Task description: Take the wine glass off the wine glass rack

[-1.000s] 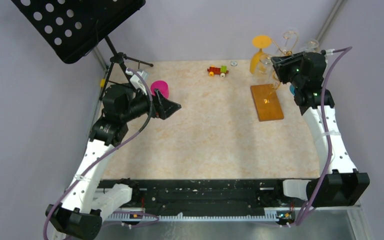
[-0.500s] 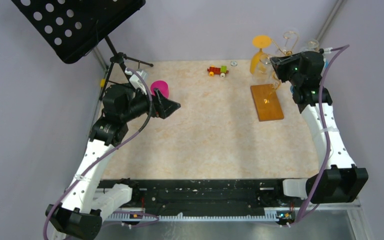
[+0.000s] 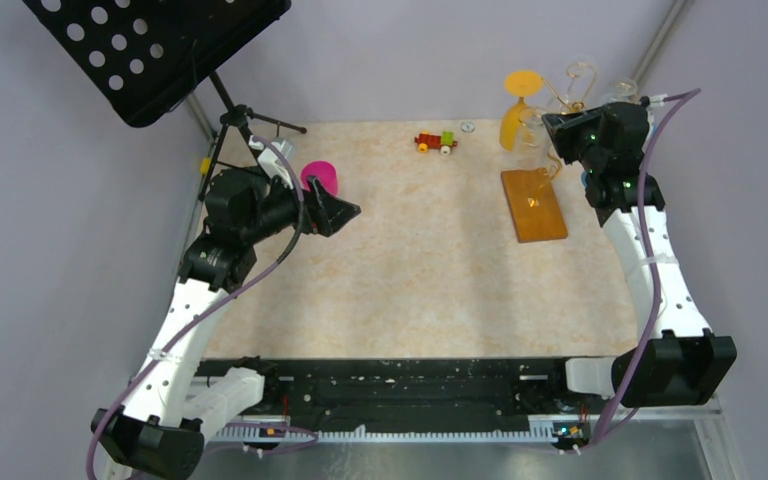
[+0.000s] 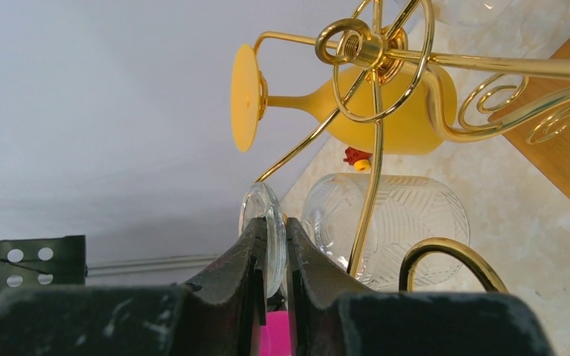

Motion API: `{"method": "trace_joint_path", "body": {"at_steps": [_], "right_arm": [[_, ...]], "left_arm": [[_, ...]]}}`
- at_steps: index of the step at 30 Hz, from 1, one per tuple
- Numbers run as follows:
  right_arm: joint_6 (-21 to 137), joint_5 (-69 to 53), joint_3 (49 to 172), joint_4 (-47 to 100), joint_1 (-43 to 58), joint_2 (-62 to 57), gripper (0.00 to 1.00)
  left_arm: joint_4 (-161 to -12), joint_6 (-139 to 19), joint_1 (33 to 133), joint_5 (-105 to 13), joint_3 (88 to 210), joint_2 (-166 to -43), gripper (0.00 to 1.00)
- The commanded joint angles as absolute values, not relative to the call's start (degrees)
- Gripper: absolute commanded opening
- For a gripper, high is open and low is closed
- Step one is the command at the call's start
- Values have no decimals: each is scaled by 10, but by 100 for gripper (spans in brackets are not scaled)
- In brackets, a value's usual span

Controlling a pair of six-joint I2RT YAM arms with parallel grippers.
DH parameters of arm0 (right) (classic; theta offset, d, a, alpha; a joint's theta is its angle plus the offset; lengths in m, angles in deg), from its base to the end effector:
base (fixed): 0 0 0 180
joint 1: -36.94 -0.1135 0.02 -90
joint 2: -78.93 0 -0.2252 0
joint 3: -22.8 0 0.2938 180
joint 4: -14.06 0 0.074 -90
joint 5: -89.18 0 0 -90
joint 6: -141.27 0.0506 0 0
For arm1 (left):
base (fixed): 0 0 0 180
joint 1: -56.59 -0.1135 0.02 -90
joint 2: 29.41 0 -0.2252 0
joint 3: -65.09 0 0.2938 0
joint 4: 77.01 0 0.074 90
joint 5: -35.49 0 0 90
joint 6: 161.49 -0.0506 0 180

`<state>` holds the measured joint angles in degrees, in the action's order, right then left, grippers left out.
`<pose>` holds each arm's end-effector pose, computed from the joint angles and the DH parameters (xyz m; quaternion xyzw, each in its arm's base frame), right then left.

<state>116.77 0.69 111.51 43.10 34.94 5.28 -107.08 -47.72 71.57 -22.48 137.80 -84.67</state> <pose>0.3610 0.0113 0.3758 0.4215 0.6657 0.3335 0.5177 0.2694 -0.0999 0.3611 0.1145 0.7613 -0.4025 0.4954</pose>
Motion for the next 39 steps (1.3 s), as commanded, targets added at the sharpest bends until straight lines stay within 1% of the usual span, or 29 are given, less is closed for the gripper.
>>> {"method": "trace_joint_path", "body": {"at_steps": [1, 4, 12, 21, 28, 39], "right_arm": [[1142, 22, 1132, 432, 354, 58, 0], [1144, 12, 1126, 412, 355, 61, 0], [1207, -64, 1081, 311, 357, 92, 0], [1232, -68, 1049, 284, 358, 125, 0], [1261, -105, 1033, 238, 359, 123, 0], [1249, -109, 1040, 210, 358, 94, 0]], "left_arm": [[-1067, -478, 714, -230, 1376, -837, 98], [-1067, -478, 714, -231, 1377, -837, 98], [-1056, -455, 714, -224, 1399, -845, 98], [-1055, -450, 714, -224, 1401, -847, 98], [-1054, -448, 714, -224, 1400, -848, 98], [-1052, -443, 714, -220, 1399, -853, 98]]}}
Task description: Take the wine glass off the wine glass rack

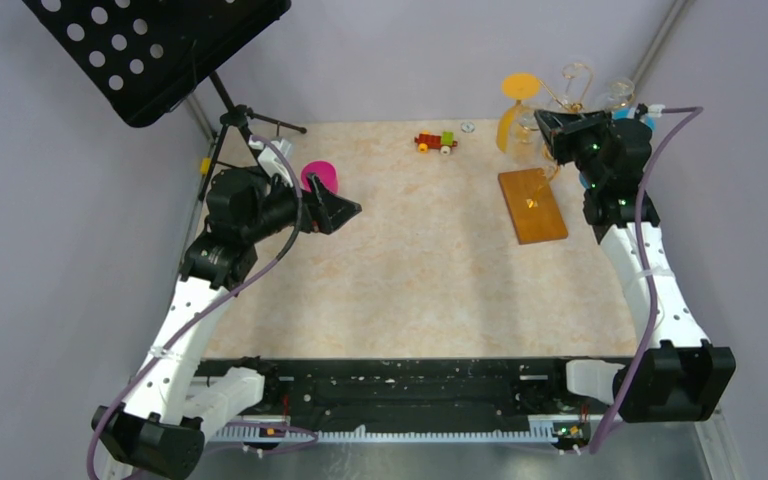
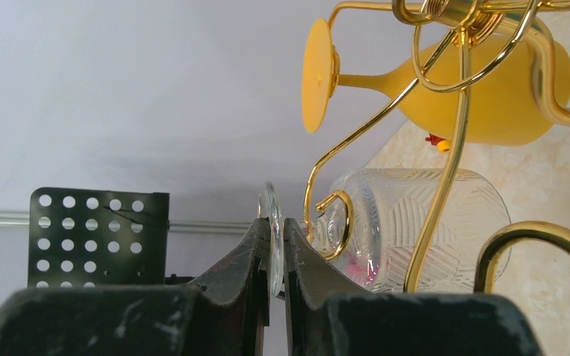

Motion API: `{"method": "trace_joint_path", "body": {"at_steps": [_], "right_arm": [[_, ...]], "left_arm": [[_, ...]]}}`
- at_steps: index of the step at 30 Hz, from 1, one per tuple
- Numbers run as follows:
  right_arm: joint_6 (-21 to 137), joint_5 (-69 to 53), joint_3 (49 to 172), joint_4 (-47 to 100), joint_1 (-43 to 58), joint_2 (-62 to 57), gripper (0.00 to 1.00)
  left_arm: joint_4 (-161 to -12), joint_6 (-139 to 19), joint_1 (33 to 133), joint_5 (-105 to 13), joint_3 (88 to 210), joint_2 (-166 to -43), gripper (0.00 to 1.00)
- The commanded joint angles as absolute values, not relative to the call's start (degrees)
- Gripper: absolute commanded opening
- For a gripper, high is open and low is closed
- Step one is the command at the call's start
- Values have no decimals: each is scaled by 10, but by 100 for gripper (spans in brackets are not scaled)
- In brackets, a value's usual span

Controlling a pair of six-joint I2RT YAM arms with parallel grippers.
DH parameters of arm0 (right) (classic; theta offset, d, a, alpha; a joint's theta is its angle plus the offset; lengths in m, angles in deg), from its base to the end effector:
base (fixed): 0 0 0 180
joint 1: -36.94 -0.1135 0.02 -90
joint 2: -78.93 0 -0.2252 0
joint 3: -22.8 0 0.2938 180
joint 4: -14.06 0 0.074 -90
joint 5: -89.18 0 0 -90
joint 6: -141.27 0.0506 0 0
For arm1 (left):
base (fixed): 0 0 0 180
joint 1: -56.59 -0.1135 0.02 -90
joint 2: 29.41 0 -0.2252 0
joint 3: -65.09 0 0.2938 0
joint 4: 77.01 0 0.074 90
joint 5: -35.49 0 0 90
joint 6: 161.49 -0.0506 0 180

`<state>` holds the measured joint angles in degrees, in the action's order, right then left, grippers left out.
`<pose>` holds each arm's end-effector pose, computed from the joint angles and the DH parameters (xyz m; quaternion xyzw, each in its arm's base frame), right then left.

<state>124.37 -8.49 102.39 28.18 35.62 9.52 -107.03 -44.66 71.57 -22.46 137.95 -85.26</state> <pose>0.3536 0.0149 0.3677 0.3906 0.6176 0.4507 0.5127 0.2717 -0.1005 0.3595 0.0933 0.7660 -0.4153 0.4818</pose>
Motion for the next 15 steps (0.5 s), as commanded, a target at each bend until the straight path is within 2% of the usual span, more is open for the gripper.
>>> {"method": "trace_joint_path", "body": {"at_steps": [1, 15], "right_arm": [[1252, -107, 1038, 205, 358, 91, 0], [1250, -85, 1065, 201, 357, 60, 0]], "left_arm": [[-1051, -442, 714, -221, 1398, -854, 98], [-1048, -438, 714, -219, 1397, -858, 97]]}}
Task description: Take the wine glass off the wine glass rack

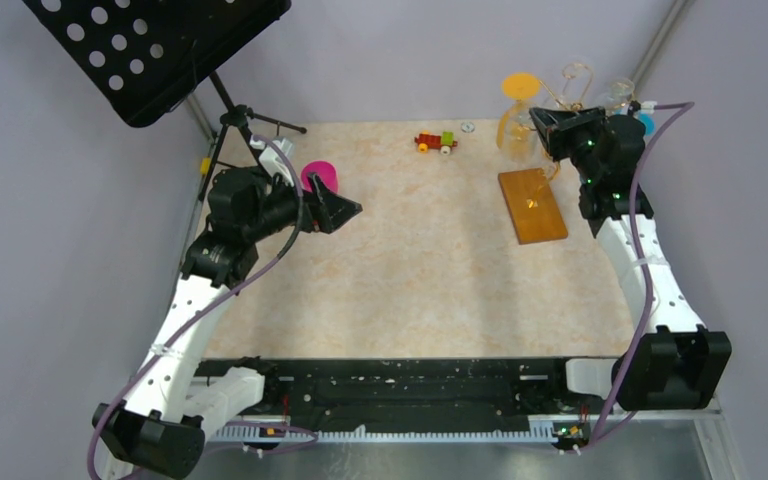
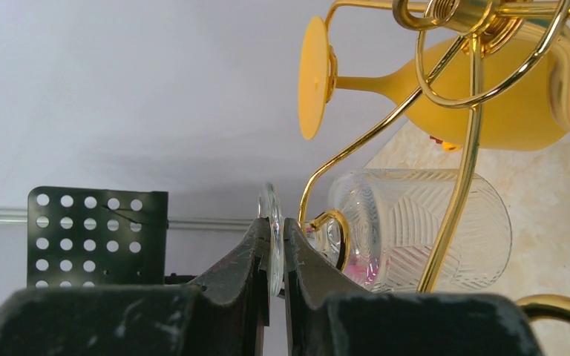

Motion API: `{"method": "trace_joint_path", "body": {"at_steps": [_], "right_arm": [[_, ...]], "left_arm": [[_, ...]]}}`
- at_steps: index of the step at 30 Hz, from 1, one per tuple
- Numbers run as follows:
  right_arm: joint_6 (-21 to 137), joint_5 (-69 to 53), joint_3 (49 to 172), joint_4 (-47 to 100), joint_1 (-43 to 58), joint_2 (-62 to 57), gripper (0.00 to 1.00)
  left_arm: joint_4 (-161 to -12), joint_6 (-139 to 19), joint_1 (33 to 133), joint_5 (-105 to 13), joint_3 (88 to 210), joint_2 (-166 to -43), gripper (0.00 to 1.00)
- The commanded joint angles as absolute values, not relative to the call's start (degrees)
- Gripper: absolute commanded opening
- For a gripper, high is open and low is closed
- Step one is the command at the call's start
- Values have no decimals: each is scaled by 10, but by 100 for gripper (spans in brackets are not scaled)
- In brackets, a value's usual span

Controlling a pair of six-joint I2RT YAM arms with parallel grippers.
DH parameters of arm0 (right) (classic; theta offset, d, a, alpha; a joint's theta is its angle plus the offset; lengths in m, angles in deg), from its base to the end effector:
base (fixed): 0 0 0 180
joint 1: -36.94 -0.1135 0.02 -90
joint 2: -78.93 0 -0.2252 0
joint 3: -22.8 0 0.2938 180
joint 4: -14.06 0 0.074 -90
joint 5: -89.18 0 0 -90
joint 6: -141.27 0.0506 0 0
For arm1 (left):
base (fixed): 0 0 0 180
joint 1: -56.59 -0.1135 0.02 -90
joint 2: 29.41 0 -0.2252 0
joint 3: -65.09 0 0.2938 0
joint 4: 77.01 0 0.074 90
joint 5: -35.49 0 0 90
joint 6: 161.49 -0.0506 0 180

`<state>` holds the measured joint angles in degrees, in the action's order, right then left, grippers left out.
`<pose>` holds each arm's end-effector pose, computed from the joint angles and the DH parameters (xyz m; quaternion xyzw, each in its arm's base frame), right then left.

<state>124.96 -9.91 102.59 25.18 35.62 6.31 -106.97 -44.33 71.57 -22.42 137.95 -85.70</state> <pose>0.3676 0.0165 0.3565 0.3866 0.6201 0.4601 0.5043 0.2735 -0.1010 0.3576 0.0903 0.7681 -0.4165 0.4779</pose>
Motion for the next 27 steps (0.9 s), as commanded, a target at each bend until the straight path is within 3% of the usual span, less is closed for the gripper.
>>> {"method": "trace_joint_path", "body": {"at_steps": [1, 27], "right_arm": [[1247, -74, 1066, 205, 357, 60, 0], [1290, 44, 1089, 248, 327, 61, 0]], "left_arm": [[-1048, -437, 714, -219, 1397, -858, 97], [-1045, -437, 714, -227, 1391, -854, 97]]}}
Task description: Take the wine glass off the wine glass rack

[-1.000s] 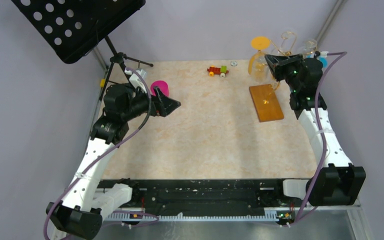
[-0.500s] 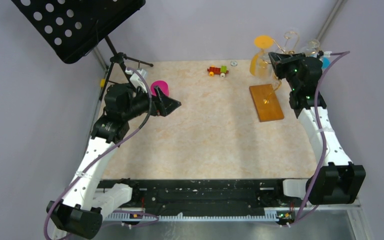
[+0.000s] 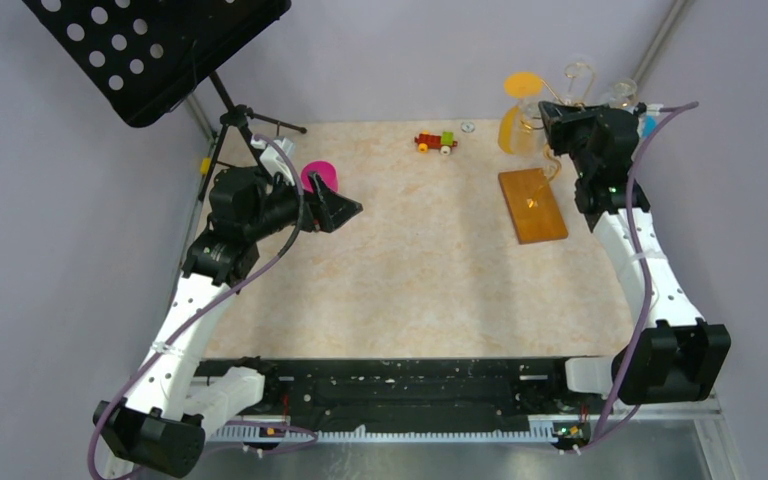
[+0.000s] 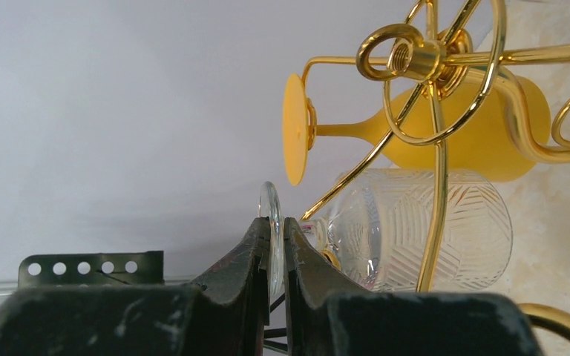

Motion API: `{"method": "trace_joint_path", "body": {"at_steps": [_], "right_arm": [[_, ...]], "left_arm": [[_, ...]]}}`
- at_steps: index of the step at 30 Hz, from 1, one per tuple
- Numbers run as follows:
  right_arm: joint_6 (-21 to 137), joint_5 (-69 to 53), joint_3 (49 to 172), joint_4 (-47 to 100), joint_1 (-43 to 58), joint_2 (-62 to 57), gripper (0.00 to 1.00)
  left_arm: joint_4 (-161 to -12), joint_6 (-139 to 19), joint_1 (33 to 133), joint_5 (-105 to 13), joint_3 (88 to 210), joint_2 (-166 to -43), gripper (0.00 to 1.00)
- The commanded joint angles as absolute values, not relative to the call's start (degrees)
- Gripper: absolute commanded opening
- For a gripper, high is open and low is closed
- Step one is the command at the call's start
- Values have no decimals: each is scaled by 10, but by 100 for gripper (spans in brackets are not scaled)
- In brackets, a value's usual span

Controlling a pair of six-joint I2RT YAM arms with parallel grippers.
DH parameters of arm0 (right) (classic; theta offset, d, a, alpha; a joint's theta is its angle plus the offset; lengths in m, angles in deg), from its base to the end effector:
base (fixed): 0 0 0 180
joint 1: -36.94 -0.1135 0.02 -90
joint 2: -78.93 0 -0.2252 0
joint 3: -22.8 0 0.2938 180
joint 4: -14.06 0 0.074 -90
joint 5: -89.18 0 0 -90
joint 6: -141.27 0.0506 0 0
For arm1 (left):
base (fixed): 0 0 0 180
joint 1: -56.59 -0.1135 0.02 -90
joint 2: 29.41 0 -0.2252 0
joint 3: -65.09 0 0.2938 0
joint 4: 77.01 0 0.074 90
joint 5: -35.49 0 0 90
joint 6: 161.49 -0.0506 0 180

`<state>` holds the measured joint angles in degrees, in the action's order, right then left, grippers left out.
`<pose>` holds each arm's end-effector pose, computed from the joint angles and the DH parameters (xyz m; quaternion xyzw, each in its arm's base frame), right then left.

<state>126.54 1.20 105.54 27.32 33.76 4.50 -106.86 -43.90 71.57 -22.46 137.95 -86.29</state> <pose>0.3739 0.0190 0.3621 0.4432 0.5888 0.4173 0.5317 0.2760 -0.1016 0.3550 0.0861 0.7708 -0.4176 0.4733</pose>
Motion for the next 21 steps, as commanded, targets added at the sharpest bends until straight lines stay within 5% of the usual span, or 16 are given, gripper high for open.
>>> {"method": "trace_joint_path", "body": {"at_steps": [1, 21], "right_arm": [[1294, 56, 1088, 254, 327, 64, 0], [1306, 118, 1079, 317, 326, 119, 0]], "left_arm": [[-1045, -437, 714, -226, 1391, -853, 97], [-1044, -435, 715, -224, 1395, -851, 97]]}}
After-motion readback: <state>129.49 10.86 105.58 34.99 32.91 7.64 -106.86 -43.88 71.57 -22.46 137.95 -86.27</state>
